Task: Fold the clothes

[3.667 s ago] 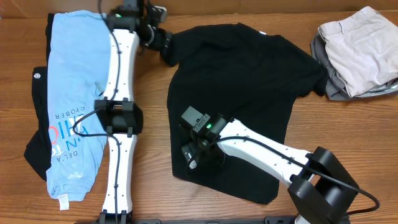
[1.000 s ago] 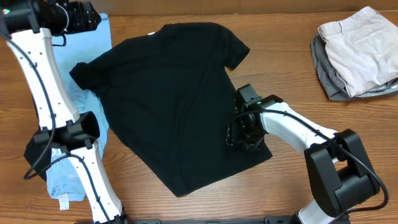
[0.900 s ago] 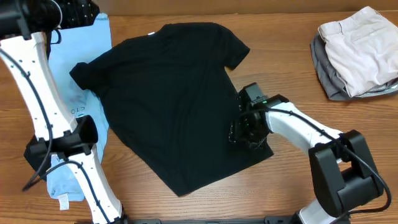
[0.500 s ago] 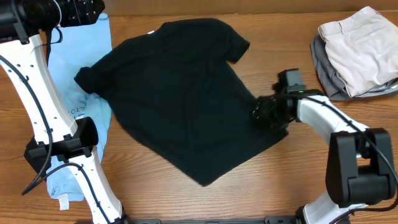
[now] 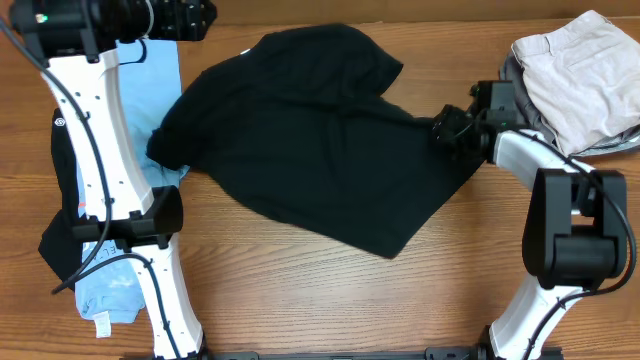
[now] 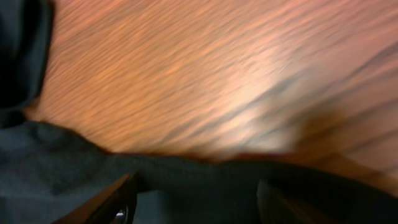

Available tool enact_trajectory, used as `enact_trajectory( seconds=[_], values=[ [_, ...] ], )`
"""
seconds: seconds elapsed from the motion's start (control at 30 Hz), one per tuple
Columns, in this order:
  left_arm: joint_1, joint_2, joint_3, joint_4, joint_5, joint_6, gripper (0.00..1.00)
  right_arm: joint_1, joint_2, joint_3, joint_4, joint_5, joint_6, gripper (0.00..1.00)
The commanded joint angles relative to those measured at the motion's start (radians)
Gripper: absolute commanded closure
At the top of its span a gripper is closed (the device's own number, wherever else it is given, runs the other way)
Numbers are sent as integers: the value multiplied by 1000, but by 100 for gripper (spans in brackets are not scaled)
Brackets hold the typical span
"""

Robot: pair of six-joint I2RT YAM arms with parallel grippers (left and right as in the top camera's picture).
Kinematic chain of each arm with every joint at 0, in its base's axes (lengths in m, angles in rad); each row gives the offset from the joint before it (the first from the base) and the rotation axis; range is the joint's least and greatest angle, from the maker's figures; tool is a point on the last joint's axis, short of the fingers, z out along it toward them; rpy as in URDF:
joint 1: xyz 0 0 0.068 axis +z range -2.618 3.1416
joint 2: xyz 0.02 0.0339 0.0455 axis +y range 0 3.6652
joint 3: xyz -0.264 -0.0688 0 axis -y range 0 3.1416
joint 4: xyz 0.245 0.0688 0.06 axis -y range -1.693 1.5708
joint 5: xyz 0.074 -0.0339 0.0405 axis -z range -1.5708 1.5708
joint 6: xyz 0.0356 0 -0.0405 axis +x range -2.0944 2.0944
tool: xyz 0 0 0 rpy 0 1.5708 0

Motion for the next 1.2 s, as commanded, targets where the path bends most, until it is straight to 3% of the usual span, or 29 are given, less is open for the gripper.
enact_trajectory(
  seconds=[0.0,0.07,0.17,0.2,0.53,0.63,0.83,1.03,1.17],
  values=[
    [-19,42,-2,13,-40,13,15,-77,70,77,-58,92,-23,34],
    [-22,52,-2,21,-40,13,13,-95,70,151,-120,48,-46,24],
    [-21,57,-2,37,-40,20,9,-104,66,288,-277,-26,-64,2],
    [-19,57,-2,47,-40,21,8,-103,61,340,-340,-47,-64,0],
    [-5,37,3,5,-37,20,10,-56,-175,776,-896,-140,-39,0],
    [6,0,4,-45,31,16,16,-47,-288,795,-990,-150,-25,0],
    [58,-171,3,-102,148,-3,18,-11,-567,794,-1242,-114,-24,0],
    [48,-273,0,-102,68,-3,15,61,-654,792,-1419,-30,24,0],
    [48,-312,-47,-102,8,-3,15,146,-705,699,-1427,10,95,0]
  ],
)
